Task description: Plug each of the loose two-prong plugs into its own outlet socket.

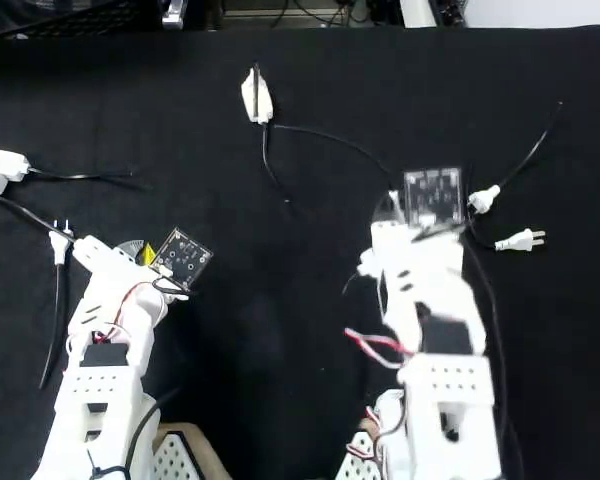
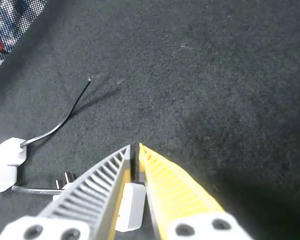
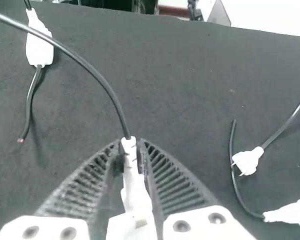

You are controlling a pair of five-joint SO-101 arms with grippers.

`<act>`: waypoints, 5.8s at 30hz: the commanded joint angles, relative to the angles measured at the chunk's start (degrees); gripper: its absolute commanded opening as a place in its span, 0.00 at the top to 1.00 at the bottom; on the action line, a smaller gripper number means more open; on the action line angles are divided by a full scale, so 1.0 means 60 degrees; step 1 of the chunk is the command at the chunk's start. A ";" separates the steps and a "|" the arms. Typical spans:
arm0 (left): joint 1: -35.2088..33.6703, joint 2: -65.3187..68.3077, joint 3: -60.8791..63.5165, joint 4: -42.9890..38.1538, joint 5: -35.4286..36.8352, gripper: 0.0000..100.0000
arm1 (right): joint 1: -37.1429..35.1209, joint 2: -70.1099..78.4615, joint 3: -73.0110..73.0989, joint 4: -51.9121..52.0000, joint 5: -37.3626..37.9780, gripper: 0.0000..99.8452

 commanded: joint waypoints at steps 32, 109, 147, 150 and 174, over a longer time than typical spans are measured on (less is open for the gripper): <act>-0.0051 -0.0132 -0.0037 -0.0234 0.0059 0.95 | -0.0352 0.1297 0.2015 -0.7165 -0.1875 0.99; 0.6777 0.1846 -0.1370 -0.0234 0.3399 0.82 | -0.1788 0.8271 -0.4623 -0.4117 -0.3297 0.99; 0.2293 0.1817 -0.2674 0.1788 0.5773 0.81 | -0.1524 0.9736 -0.6308 0.0557 -0.1319 0.90; 0.1766 0.1817 -0.2777 0.2974 0.5846 0.81 | -0.1612 1.0454 -0.7421 0.1495 -0.0059 0.85; 0.1780 0.1832 -0.2176 0.2037 0.5187 0.81 | -0.1700 1.6520 -1.7370 0.9377 1.1179 0.65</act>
